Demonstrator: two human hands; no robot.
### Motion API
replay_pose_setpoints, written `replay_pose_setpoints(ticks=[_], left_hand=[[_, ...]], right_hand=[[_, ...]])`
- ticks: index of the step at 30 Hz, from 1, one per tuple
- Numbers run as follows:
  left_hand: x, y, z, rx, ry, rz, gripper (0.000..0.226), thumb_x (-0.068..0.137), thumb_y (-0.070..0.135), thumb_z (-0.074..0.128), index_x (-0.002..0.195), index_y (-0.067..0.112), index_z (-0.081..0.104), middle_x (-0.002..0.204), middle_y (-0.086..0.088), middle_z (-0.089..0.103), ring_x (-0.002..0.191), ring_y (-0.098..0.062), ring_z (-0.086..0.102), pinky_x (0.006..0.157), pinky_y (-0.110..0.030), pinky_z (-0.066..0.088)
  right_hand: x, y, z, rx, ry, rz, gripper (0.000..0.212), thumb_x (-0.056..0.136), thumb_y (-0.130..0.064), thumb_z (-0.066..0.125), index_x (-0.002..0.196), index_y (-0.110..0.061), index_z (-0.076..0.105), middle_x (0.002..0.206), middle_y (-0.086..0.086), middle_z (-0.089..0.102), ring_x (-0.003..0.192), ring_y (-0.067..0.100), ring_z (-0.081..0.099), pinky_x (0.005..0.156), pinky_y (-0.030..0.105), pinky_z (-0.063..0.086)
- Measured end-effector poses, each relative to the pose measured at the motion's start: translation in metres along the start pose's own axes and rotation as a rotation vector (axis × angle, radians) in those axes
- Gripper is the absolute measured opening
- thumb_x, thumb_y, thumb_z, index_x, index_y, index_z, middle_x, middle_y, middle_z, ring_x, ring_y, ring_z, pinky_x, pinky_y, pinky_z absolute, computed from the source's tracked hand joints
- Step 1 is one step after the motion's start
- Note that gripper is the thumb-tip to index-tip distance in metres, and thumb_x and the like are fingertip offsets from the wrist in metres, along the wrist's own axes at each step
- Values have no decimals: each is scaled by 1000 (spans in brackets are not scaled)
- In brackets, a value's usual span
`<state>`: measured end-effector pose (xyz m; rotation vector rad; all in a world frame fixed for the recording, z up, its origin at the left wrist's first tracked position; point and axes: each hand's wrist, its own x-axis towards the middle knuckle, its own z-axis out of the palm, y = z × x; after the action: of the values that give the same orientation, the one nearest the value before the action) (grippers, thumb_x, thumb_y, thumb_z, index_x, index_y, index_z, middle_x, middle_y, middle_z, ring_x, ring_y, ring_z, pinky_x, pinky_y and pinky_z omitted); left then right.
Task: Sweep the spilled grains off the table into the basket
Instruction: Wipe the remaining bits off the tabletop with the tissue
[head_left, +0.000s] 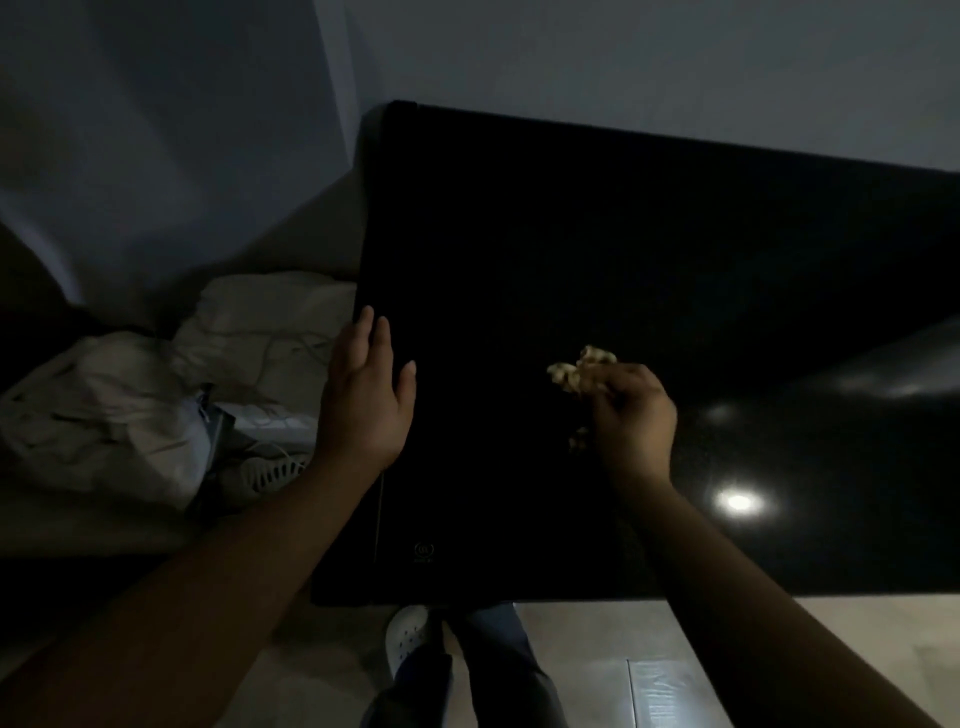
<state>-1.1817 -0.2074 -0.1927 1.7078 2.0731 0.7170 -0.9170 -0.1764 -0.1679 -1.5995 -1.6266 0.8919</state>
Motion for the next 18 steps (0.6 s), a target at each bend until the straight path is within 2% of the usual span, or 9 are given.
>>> replay_pose_setpoints(ticks=[2, 5, 7, 9, 11, 14, 18], left_hand=[[-1, 2, -3, 0, -16, -1, 56, 100, 30, 38, 148, 5, 24, 159, -8, 11, 145, -27, 10, 116, -43, 22], [-4, 6, -6, -1, -21, -11, 56, 101, 30, 37, 149, 4, 23, 160, -7, 9, 146, -26, 9, 116, -44, 21], [-4, 7, -6, 6, -15, -14, 56, 101, 30, 37, 148, 4, 24, 159, -7, 9, 146, -26, 9, 116, -44, 21], [-4, 7, -5, 17, -13, -16, 56, 101, 30, 38, 148, 4, 24, 159, -8, 10, 145, -27, 10, 115, -44, 22], [-5, 8, -5, 32, 7, -26, 54, 100, 30, 40, 147, 4, 28, 157, -10, 16, 143, -29, 17, 113, -45, 26], [-13, 8, -7, -26, 59, -82, 51, 98, 26, 45, 143, 5, 35, 148, -16, 29, 129, -37, 35, 105, -47, 36], [-32, 2, -6, -25, 70, -77, 52, 99, 28, 43, 145, 6, 33, 145, -17, 29, 123, -40, 41, 100, -46, 40]], right_hand=[[-21, 2, 5, -4, -6, -30, 32, 89, -11, 64, 97, -42, 66, 105, -17, 61, 105, 12, 60, 91, 45, 52], [-69, 7, 6, -83, -14, -123, 33, 86, -8, 66, 102, -37, 65, 105, -17, 60, 100, 13, 59, 83, 38, 54], [-97, 9, 7, -144, 15, -159, 32, 83, -3, 70, 100, -30, 70, 102, -11, 61, 95, 15, 60, 77, 32, 53], [-112, 11, 9, -181, 38, -161, 28, 80, 0, 72, 98, -22, 75, 98, -6, 64, 92, 14, 59, 74, 32, 53], [-112, 13, 9, -174, 27, -137, 26, 81, -1, 72, 98, -20, 75, 99, -6, 64, 93, 12, 58, 76, 35, 55], [-107, 9, 5, -100, -37, -72, 25, 84, -6, 69, 101, -24, 72, 104, -11, 63, 98, 8, 59, 83, 38, 55], [-102, 7, -8, -98, 42, -108, 26, 87, -8, 66, 104, -26, 70, 106, -12, 62, 101, 10, 59, 86, 32, 53]])
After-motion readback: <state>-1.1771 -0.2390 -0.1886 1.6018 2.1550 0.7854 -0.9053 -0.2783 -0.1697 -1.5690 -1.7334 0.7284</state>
